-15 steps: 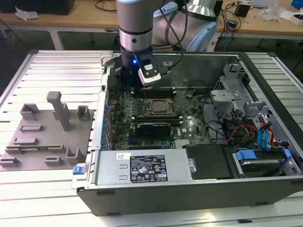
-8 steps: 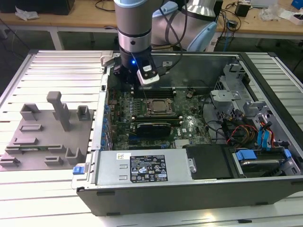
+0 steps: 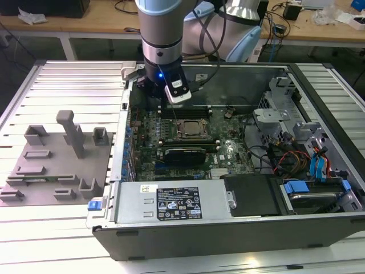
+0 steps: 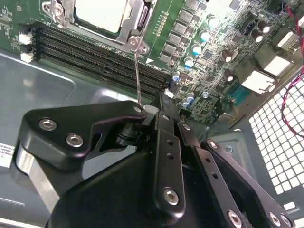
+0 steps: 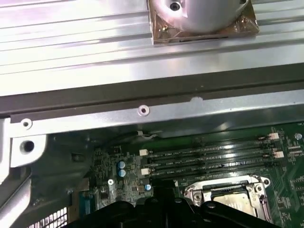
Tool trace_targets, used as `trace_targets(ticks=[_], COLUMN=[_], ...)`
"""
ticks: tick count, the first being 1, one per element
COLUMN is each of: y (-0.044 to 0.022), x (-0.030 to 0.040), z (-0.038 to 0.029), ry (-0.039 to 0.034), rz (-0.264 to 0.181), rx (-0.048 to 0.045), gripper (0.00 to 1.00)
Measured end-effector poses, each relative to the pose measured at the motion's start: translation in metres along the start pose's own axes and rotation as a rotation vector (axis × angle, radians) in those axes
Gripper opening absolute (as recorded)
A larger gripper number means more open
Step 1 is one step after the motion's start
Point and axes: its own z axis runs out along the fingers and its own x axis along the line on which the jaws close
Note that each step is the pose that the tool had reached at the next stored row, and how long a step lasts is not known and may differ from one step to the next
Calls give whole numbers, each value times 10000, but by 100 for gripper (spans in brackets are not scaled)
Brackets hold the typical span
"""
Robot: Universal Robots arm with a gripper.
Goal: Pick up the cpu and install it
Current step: 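Install the first cpu locking lever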
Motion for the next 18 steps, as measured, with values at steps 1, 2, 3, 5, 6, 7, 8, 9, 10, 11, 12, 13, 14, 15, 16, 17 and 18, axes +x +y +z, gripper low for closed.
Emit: trace_targets(ticks=[1,2,3,5,6,7,8,9,10,11,12,13,14,15,16,17,18], y=[1,3,6,15,21,26,30,37,39,40,43,43,43,44,43,42,40], x=[-10,-21,-49,-119,-172,-209,-241,-299,-315,-329,-352,-359,-359,-360,-361,-361,-361], z=[0,1,1,3,5,5,6,7,8,9,10,9,9,10,12,19,24], ry=[-1,-1,-3,-4,-5,-6,-7,-10,-14,-19,-27,-29,-29,-30,-48,-92,-128], rz=[2,4,11,27,37,48,56,75,96,119,163,172,173,174,247,422,564], rx=[-1,-1,1,10,19,29,35,54,64,72,87,92,91,91,93,95,105], gripper=[11,11,11,11,11,11,11,11,11,11,11,11,11,11,11,11,11])
